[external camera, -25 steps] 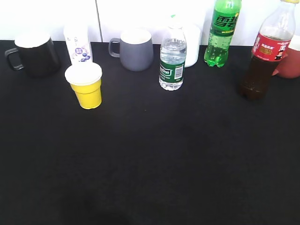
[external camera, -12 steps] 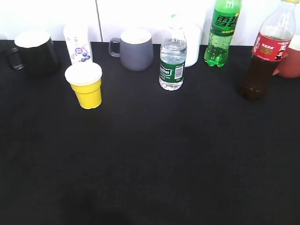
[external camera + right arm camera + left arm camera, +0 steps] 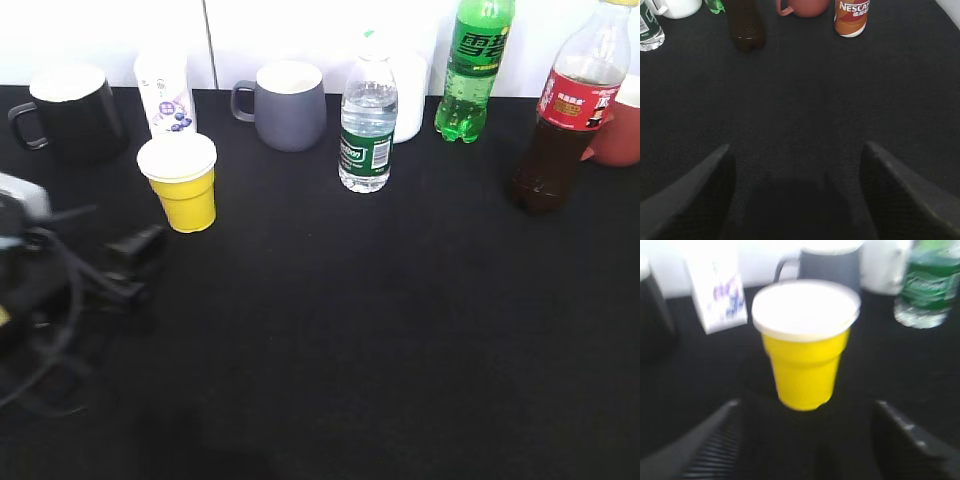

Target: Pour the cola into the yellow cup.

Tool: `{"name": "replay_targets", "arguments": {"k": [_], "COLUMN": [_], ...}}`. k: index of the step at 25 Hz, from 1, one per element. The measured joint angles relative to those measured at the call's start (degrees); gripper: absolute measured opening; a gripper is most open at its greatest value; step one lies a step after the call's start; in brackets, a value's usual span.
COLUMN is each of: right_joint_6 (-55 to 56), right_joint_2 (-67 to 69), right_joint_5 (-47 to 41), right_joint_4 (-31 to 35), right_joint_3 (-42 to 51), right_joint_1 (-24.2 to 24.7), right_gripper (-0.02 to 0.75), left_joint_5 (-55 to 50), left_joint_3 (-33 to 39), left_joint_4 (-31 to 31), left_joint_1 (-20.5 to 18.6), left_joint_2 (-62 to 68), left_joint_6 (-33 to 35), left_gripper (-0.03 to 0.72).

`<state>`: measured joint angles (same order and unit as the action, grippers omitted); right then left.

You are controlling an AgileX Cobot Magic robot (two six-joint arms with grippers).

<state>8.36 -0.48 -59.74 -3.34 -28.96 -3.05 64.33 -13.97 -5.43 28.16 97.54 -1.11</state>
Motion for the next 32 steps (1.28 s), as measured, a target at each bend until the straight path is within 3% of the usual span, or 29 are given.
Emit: {"name": "replay_targets", "arguments": {"k": [2, 10, 12, 17, 21, 23, 26, 30, 32], "right_joint_6": [0.00, 0.00, 0.00, 0.00, 0.00, 0.00, 0.00, 0.00, 0.00], "right_joint_2": [0.00, 0.00, 0.00, 0.00, 0.00, 0.00, 0.00, 0.00, 0.00], "right_joint_5": [0.00, 0.00, 0.00, 0.00, 0.00, 0.00, 0.00, 0.00, 0.00], "right_joint_4": [0.00, 0.00, 0.00, 0.00, 0.00, 0.00, 0.07, 0.09, 0.09], "right_joint_3": [0.00, 0.00, 0.00, 0.00, 0.00, 0.00, 0.00, 0.00, 0.00], "right_joint_1": [0.00, 0.00, 0.00, 0.00, 0.00, 0.00, 0.00, 0.00, 0.00], "right_gripper": [0.585, 0.585, 0.585, 0.585, 0.585, 0.585, 0.585, 0.585, 0.585], "left_joint_5": [2.00, -3.62, -3.71, -3.81, -5.43, -8.63, -12.81, -8.68, -5.04], "left_joint_3": [-3.68, -22.94, -25.81, -26.44, -25.93, -24.48, -24.25, -24.25, -24.25], "left_joint_4": [0.07, 3.21, 5.43, 8.83, 13.52, 18.56, 31.75, 56.38, 62.47], "left_joint_1": [0.00, -1.43, -2.43, -2.81, -2.81, -2.81, -2.81, -2.81, -2.81], "left_joint_2": [6.75, 20.20, 22.10, 22.49, 19.43, 13.09, 6.25, 5.36, 5.36], "left_joint_6": [-1.78, -2.11, -2.21, -2.26, -2.98, -5.56, -14.05, -28.73, -30.81], "left_gripper": [0.659, 0.661, 0.623, 0.447, 0.442, 0.442, 0.441, 0.441, 0.440]}}
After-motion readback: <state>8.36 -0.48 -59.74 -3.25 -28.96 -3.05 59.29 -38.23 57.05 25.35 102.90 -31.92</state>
